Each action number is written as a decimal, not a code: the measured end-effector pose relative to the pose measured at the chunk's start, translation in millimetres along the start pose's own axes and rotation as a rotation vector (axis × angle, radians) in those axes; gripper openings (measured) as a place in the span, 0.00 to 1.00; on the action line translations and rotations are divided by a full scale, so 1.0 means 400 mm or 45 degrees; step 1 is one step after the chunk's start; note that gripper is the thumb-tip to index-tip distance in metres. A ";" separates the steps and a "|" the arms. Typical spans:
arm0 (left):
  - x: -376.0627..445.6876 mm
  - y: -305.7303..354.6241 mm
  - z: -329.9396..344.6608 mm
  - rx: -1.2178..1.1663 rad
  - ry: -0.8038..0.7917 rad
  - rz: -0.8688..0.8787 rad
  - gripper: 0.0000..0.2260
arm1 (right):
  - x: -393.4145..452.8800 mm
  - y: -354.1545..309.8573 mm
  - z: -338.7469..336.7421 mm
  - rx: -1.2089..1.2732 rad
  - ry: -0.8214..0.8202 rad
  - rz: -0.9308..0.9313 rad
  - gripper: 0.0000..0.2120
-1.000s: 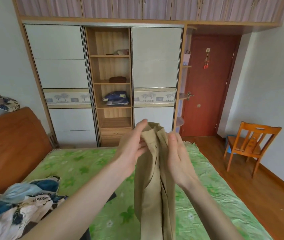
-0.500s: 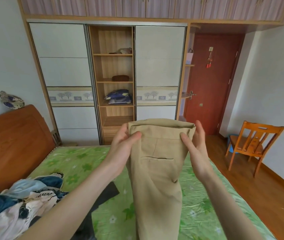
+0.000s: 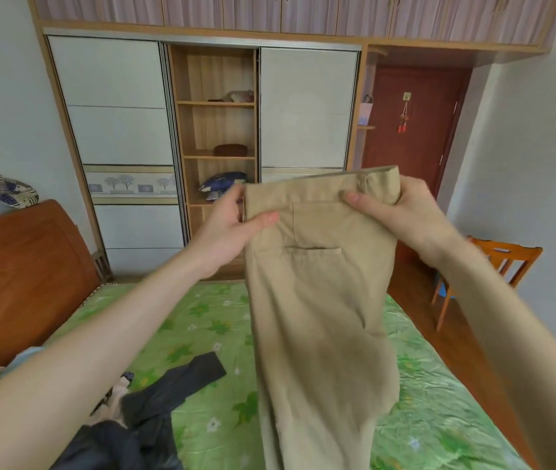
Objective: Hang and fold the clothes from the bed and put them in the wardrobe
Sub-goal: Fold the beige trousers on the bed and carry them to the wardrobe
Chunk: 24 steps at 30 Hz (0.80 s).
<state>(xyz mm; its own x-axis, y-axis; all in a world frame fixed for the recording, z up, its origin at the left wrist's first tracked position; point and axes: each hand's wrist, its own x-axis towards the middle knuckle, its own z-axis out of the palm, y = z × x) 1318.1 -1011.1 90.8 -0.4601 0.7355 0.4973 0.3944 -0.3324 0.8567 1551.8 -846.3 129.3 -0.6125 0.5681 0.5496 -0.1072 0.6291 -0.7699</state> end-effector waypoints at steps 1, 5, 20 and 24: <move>0.020 0.023 0.001 -0.031 0.008 0.018 0.18 | 0.014 -0.040 -0.031 -0.011 -0.140 0.018 0.15; 0.096 0.111 0.011 -0.165 -0.063 0.075 0.16 | 0.091 -0.161 -0.121 -0.254 -0.444 0.034 0.15; 0.407 0.006 -0.053 0.572 -0.367 -0.355 0.15 | 0.320 0.124 -0.005 -0.463 -0.237 0.170 0.09; 0.553 0.017 -0.009 0.798 -0.069 -0.092 0.08 | 0.496 0.131 0.024 -0.873 0.066 0.030 0.11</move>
<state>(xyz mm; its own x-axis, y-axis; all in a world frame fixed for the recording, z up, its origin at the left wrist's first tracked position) 1216.3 -853.0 207.2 -0.4684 0.7776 0.4194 0.7625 0.1160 0.6365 1417.2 -705.7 195.1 -0.5685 0.5995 0.5634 0.4358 0.8003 -0.4119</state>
